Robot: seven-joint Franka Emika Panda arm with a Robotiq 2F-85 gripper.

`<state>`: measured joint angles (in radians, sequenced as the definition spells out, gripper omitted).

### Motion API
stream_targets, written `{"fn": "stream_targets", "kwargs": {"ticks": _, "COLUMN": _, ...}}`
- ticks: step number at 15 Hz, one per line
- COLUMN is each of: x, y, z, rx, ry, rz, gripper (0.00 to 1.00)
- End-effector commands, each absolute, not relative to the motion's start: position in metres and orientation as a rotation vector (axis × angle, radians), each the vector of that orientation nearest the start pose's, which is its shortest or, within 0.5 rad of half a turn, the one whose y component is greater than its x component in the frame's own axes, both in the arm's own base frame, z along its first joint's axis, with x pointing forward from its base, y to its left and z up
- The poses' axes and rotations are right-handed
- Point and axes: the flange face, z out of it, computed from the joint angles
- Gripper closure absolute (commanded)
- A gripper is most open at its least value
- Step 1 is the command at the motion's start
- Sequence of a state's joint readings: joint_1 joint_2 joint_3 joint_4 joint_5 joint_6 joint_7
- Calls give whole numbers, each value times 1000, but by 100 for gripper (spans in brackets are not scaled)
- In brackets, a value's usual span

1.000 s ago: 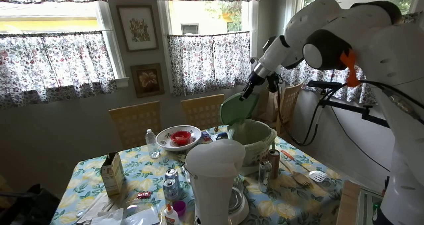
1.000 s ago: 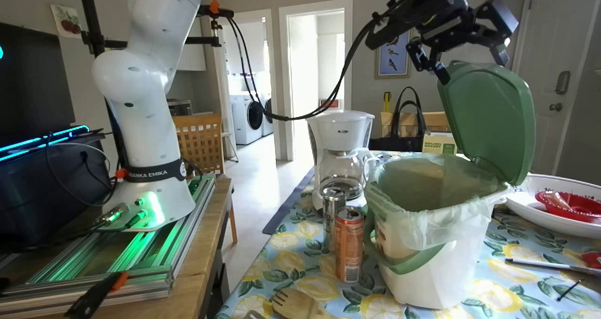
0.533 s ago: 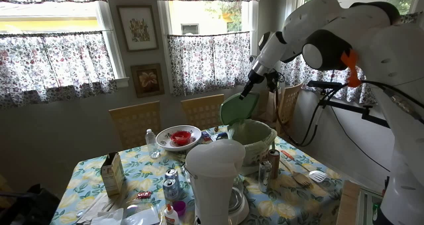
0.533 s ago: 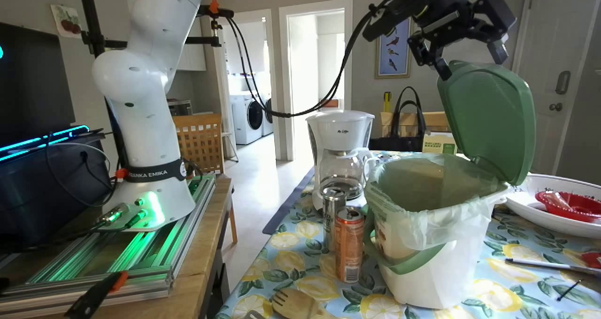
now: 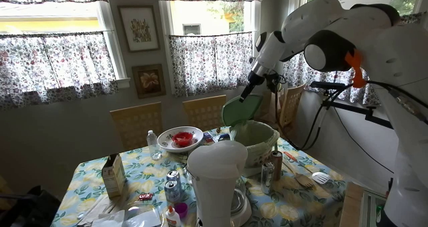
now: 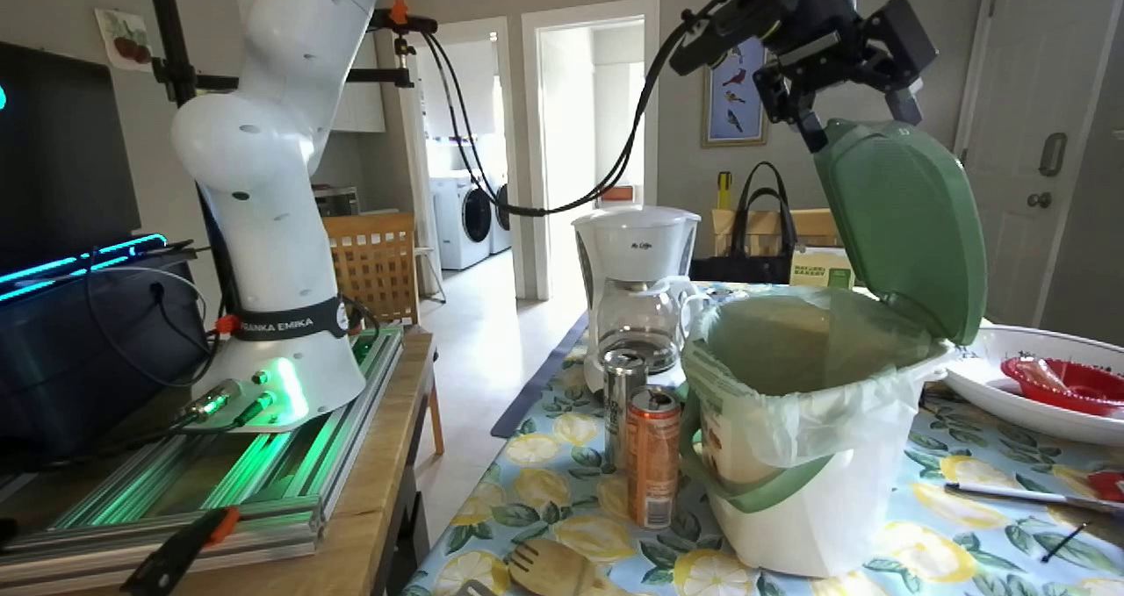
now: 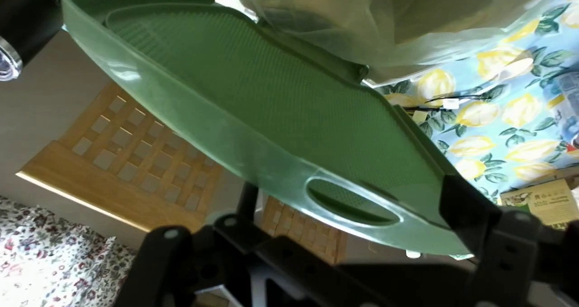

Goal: Pick the can out of the trash can, place it in front of the trash can and close the trash can

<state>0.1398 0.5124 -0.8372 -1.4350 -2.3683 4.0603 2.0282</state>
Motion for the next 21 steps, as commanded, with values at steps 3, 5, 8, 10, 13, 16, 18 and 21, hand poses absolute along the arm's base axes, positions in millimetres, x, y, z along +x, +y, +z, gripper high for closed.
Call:
{"fn": "stream_targets", "kwargs": {"ticks": 3, "x": 538, "y": -199, "z": 450, "rx": -3129, "ry": -298, "rz": -774, "gripper": 0}}
{"fn": "stream_targets", "kwargs": {"ticks": 5, "x": 537, "y": -197, "z": 449, "rx": -3132, "ry": -283, "rz": -740, "gripper": 0}}
{"fn": "stream_targets", "kwargs": {"ticks": 8, "x": 532, "y": -190, "z": 445, "rx": -3140, "ry": -299, "rz": -667, "gripper": 0}}
{"fn": "stream_targets", "kwargs": {"ticks": 10, "x": 529, "y": -185, "z": 443, "rx": -3139, "ry": -311, "rz": -610, "gripper": 0}}
{"fn": "stream_targets", "kwargs": {"ticks": 13, "x": 528, "y": -183, "z": 440, "rx": -3146, "ry": -318, "rz": -545, "gripper": 0}}
{"fn": "stream_targets", "kwargs": {"ticks": 16, "x": 525, "y": -180, "z": 438, "rx": -3149, "ry": -335, "rz": -485, "gripper": 0}}
{"fn": "stream_targets", "kwargs": {"ticks": 18, "x": 525, "y": -177, "z": 436, "rx": -3152, "ry": -345, "rz": -466, "gripper": 0}}
{"fn": "stream_targets", "kwargs": {"ticks": 21, "x": 523, "y": -172, "z": 429, "rx": -3156, "ry": -373, "rz": -442, "gripper": 0}}
